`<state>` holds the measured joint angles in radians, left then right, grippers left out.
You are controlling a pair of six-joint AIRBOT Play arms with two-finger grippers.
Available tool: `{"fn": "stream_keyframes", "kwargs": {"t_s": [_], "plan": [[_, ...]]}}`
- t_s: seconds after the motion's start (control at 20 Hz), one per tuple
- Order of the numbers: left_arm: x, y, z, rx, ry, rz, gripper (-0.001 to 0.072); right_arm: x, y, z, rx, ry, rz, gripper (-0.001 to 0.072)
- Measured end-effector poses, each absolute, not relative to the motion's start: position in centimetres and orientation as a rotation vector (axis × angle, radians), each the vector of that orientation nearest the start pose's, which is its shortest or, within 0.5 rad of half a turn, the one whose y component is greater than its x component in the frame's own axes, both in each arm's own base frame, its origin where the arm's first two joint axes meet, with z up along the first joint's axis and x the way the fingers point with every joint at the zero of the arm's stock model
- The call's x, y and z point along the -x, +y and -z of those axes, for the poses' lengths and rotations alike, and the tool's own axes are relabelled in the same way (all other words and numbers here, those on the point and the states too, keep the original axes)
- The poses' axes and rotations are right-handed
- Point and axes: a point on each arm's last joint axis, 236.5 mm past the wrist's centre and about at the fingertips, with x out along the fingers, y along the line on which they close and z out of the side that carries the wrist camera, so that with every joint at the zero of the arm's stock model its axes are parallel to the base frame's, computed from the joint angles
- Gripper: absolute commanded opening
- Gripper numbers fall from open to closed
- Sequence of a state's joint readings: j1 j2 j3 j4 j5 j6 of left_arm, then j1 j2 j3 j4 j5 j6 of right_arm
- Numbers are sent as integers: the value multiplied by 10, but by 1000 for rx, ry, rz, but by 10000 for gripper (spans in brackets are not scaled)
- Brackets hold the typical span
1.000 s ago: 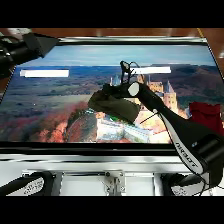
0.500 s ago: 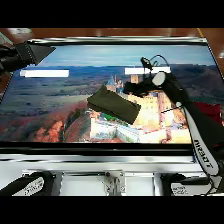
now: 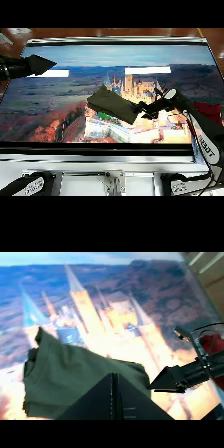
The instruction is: Fold the shirts.
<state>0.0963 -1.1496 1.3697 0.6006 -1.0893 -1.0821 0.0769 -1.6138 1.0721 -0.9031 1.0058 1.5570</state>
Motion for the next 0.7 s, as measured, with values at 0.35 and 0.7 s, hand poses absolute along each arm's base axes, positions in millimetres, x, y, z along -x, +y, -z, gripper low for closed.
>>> {"fn": "stream_keyframes", "kwargs": {"t_s": [0.35, 0.7], "plan": [[-408, -138, -220, 323, 695, 670, 38, -431, 199, 110, -804, 1284, -270, 70], [-403, -143, -216, 313, 719, 683, 38, -481, 149, -18, -784, 1041, -459, 70]]}}
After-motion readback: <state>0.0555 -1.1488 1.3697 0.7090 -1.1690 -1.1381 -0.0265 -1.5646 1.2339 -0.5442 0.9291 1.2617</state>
